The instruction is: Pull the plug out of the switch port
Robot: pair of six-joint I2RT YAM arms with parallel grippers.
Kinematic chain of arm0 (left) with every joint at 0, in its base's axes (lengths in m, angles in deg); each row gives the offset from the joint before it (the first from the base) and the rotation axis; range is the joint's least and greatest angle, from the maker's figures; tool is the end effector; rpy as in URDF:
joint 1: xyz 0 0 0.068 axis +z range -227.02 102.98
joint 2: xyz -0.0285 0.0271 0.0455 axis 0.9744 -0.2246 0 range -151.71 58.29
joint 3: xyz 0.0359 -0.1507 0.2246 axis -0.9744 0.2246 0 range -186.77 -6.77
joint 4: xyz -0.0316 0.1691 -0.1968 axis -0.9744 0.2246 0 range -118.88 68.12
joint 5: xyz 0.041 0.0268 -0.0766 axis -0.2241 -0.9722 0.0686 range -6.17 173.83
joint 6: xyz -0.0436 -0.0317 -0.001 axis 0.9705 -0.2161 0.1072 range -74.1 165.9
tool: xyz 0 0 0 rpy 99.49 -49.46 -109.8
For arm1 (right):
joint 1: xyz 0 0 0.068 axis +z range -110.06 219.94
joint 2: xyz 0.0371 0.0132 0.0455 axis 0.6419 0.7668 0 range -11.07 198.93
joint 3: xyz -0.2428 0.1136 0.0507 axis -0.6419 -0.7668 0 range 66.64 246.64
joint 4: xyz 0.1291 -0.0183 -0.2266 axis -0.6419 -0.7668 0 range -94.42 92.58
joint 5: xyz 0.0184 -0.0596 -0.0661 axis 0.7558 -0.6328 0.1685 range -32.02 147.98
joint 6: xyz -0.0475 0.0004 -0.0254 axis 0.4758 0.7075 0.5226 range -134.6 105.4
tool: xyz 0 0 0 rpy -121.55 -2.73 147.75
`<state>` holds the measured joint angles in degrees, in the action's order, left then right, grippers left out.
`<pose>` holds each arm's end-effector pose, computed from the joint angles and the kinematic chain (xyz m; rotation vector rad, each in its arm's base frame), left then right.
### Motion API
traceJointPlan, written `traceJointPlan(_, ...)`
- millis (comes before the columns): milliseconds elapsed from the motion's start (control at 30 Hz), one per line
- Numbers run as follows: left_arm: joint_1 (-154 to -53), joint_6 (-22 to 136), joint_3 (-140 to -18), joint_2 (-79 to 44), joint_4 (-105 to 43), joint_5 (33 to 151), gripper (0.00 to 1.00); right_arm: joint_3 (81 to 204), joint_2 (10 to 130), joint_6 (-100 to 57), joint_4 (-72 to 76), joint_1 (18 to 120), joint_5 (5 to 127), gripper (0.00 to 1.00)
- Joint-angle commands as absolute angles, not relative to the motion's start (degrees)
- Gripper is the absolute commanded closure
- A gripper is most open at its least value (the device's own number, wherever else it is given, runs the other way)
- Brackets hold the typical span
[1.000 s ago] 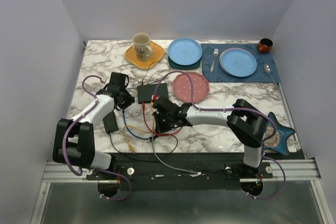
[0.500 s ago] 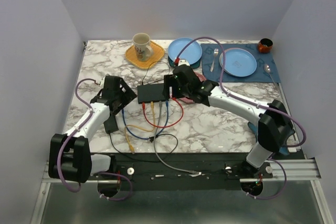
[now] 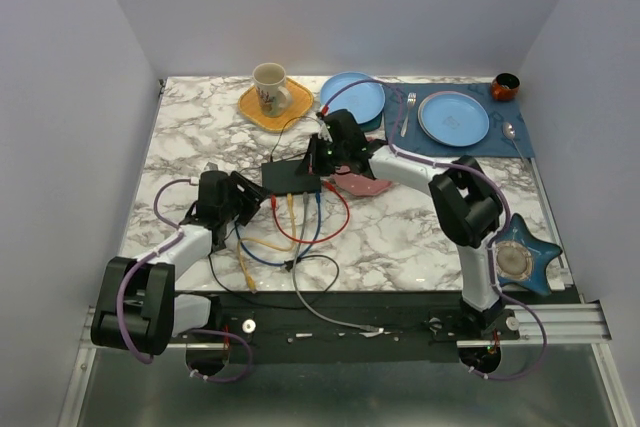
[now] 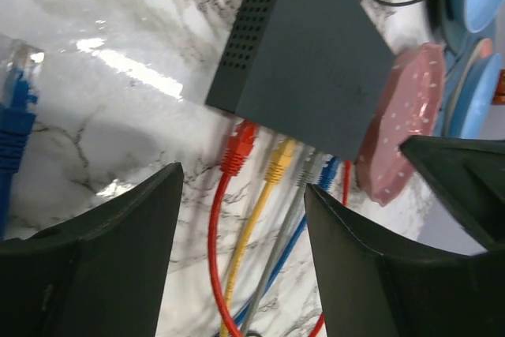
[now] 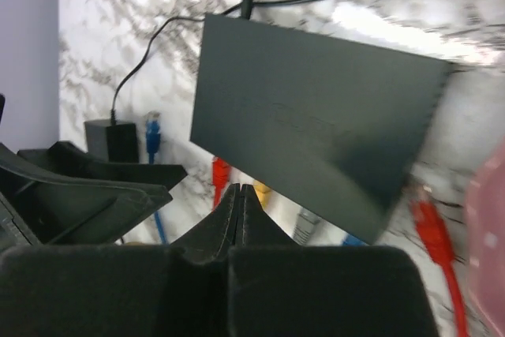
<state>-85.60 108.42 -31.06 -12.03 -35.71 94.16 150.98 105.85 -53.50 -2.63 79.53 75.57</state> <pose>0.2252 -0.0405 0.1586 -0.9917 2.1745 -0.8347 0.3502 0.3038 0.2014 -0.1978 2.4153 1.0387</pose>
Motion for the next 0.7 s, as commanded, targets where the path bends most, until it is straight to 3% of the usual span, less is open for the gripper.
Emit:
traceJointPlan(0, -84.93, 113.83, -28.05, -12.54, -51.35, 98.59, 0.3, 154.18, 109.33, -57.58, 5.74, 79.84, 87.95, 0.99)
traceJointPlan(133, -84.67, 117.09, -26.19, -16.32, -58.58, 99.74, 0.33, 154.62, 111.62, -59.16, 7.85, 79.75, 90.76, 0.99)
traceJointPlan(667, -84.67, 117.09, -23.64, -19.23, -60.51, 96.93, 0.36, 156.2, 117.33, -61.0, 6.27, 79.75, 91.82, 0.99)
